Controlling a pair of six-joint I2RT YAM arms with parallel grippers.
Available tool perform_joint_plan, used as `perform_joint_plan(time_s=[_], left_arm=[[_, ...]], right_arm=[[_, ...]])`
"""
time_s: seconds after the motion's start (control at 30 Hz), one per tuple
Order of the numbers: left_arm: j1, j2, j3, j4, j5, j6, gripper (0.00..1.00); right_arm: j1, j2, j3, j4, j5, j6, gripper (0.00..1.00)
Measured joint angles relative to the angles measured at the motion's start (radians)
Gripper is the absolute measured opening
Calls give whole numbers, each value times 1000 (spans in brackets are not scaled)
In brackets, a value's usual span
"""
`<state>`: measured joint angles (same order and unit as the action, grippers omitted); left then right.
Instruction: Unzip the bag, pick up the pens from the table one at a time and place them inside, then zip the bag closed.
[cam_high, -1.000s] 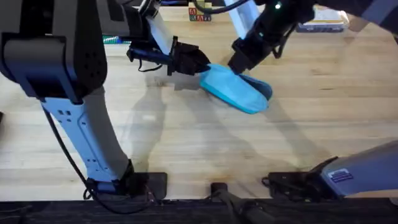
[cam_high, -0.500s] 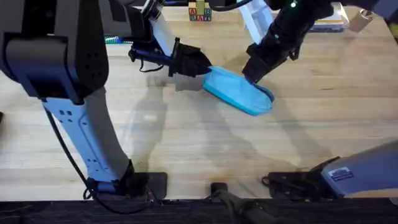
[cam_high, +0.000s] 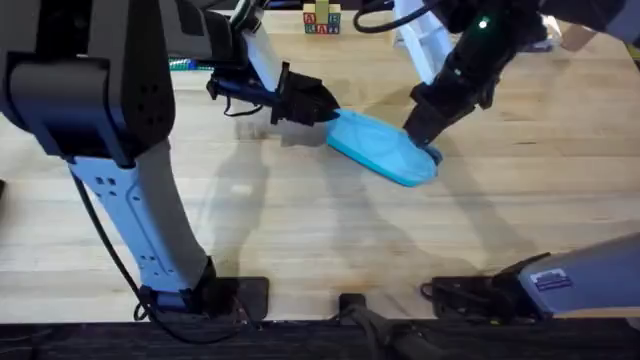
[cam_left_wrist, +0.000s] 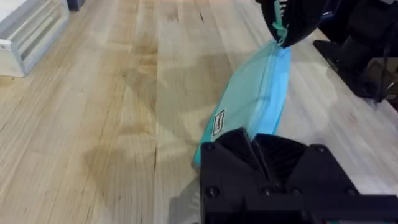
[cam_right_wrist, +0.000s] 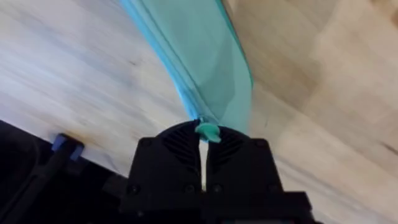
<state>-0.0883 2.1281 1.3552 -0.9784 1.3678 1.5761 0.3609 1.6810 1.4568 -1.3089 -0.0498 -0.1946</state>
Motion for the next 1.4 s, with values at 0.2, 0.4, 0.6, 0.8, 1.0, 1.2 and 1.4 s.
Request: perform_joint_plan(time_s=[0.2, 0.4, 0.6, 0.8, 1.0, 1.2, 1.4], left_arm=[[0, 0, 0, 2, -1, 0, 42], [0, 0, 0, 2, 0, 0, 42], [0, 0, 0, 2, -1, 0, 41], [0, 0, 0, 2, -1, 0, 41], [-1, 0, -1, 1, -1, 0, 41], [-11, 0, -1, -1, 1, 0, 41], [-11, 0, -1, -1, 0, 0, 41]], right_arm=[[-51, 0, -5, -28, -5, -2, 34], [-89, 0, -8, -44, -20, -5, 34], [-146, -2, -57, -37, -34, -1, 34], [-208, -2, -106, -11, -56, 8, 34], [-276, -2, -109, 5, -93, 13, 36], [-377, -2, -119, 40, -155, 19, 36], [-391, -6, -174, 80, -154, 23, 36]])
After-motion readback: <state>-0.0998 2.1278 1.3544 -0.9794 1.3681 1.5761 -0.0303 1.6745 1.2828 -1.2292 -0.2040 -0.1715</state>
